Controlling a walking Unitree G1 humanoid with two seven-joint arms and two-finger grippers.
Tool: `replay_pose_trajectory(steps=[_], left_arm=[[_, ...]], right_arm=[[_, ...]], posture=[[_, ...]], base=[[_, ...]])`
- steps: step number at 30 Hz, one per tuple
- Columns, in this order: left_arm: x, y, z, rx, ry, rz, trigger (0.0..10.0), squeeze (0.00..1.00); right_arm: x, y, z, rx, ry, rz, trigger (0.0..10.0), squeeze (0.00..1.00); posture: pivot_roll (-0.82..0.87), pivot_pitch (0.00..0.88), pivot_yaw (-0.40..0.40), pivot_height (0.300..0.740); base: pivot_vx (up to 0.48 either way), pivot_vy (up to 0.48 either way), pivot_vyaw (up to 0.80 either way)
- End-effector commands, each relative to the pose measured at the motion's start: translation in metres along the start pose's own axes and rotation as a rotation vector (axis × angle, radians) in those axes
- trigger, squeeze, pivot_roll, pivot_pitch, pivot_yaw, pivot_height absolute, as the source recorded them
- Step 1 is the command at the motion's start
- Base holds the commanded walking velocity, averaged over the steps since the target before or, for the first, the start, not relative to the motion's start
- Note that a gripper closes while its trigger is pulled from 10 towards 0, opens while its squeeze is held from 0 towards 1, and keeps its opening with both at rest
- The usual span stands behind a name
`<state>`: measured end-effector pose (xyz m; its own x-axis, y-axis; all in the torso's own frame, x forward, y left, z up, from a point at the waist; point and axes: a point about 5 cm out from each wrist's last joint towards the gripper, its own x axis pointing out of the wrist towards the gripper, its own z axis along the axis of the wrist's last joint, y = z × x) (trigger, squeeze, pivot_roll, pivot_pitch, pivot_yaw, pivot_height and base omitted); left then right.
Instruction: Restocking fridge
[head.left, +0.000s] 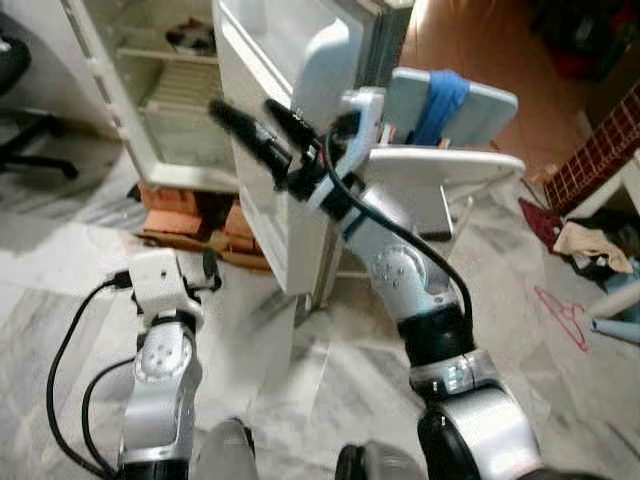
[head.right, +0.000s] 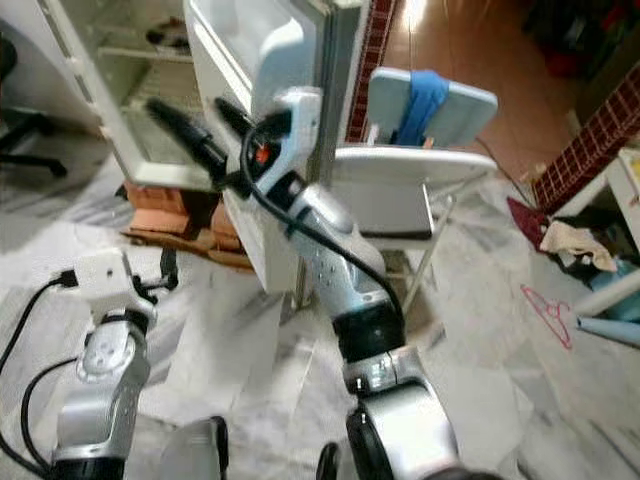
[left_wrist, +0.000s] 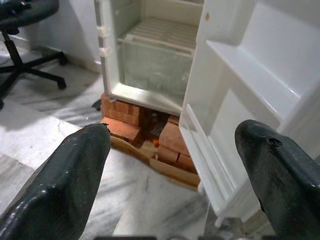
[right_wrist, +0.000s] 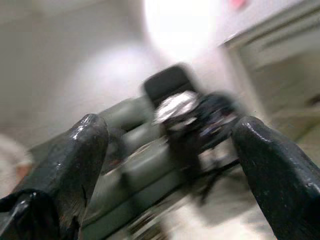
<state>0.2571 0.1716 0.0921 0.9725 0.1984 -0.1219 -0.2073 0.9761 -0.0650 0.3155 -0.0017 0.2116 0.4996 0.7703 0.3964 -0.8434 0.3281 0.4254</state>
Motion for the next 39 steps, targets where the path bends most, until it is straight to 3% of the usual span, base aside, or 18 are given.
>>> replay_pose_trajectory(steps=[1, 4, 5, 6, 13, 21, 27, 34, 39], left_arm=[[-0.001, 0.002, -0.004, 0.005, 0.013, 0.010, 10.0, 0.00], [-0.001, 0.002, -0.005, 0.011, 0.016, 0.007, 10.0, 0.00], [-0.002, 0.004, -0.004, 0.018, 0.015, 0.010, 10.0, 0.00], [-0.002, 0.005, -0.003, 0.019, 0.013, 0.010, 10.0, 0.00], [-0.012, 0.010, -0.006, 0.012, -0.001, -0.022, 10.0, 0.00], [-0.014, 0.012, -0.005, 0.016, -0.006, -0.027, 10.0, 0.00], [-0.015, 0.010, -0.005, 0.017, -0.006, -0.045, 10.0, 0.00], [-0.012, 0.006, -0.008, 0.010, 0.012, -0.056, 10.0, 0.00], [-0.011, 0.004, -0.010, 0.008, 0.030, -0.055, 10.0, 0.00]], right_arm=[[0.014, 0.028, -0.024, 0.167, -0.063, 0.073, 10.0, 0.00], [0.004, 0.002, -0.030, 0.019, -0.027, -0.089, 10.0, 0.00], [-0.007, -0.017, -0.030, -0.082, -0.004, -0.193, 10.0, 0.00], [-0.015, -0.025, -0.028, -0.138, 0.008, -0.232, 10.0, 0.00], [-0.072, -0.065, -0.002, -0.374, 0.017, -0.545, 10.0, 0.00], [-0.100, -0.078, 0.004, -0.461, 0.002, -0.649, 10.0, 0.00], [-0.092, -0.072, 0.005, -0.487, -0.009, -0.608, 10.0, 0.00], [-0.086, -0.073, 0.011, -0.527, -0.033, -0.618, 10.0, 0.00], [-0.088, -0.073, 0.016, -0.541, -0.046, -0.627, 10.0, 0.00]], posture=[[0.15, 0.089, -0.076, 0.740], [0.15, 0.092, -0.078, 0.740], [0.15, 0.094, -0.079, 0.740], [0.15, 0.096, -0.082, 0.740], [0.14, 0.095, -0.085, 0.740], [0.14, 0.097, -0.080, 0.740], [0.14, 0.101, -0.074, 0.740], [0.12, 0.096, -0.069, 0.740], [0.12, 0.096, -0.068, 0.740]], base=[[0.000, 0.000, 0.00], [0.000, 0.000, 0.00], [0.000, 0.000, 0.00], [0.000, 0.000, 0.00], [0.082, 0.000, 0.00], [0.362, 0.000, 0.00], [0.392, 0.000, 0.00], [0.384, 0.000, 0.68], [0.000, 0.000, 0.00]])
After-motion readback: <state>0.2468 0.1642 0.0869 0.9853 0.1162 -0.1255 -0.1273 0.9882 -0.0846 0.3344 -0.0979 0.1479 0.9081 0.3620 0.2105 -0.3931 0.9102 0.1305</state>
